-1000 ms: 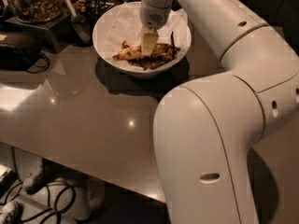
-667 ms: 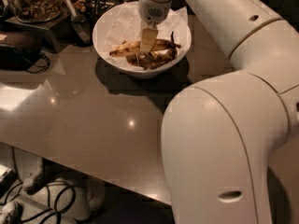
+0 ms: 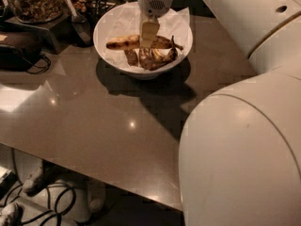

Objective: Pick banana from white bowl

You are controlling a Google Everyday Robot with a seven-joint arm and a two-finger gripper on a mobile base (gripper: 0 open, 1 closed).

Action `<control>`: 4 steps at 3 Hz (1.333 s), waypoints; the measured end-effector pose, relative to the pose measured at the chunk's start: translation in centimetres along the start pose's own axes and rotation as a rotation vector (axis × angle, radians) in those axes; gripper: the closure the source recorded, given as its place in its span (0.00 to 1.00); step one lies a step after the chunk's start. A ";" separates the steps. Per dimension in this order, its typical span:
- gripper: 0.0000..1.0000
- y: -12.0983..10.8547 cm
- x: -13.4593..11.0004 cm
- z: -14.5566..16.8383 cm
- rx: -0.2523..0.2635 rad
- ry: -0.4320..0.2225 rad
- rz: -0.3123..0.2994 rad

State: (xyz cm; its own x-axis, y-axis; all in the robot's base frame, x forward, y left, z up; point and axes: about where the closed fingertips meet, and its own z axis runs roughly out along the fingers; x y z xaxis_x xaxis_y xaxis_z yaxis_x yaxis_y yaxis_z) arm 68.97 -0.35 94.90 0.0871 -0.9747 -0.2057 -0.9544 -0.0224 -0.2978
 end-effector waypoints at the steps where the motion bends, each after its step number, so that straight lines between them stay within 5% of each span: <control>1: 1.00 0.0 -0.5 -0.5 0.010 0.036 -0.007; 4: 1.00 -0.2 -5.1 -4.0 0.089 0.145 -0.123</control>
Offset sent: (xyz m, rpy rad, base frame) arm -0.0300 0.0349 0.0467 -0.1759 -0.0792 0.0178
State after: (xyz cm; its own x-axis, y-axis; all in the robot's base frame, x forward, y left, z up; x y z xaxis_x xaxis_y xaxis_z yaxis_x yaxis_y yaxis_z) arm 67.54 3.76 99.77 0.1532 -0.9878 -0.0283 -0.9095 -0.1298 -0.3950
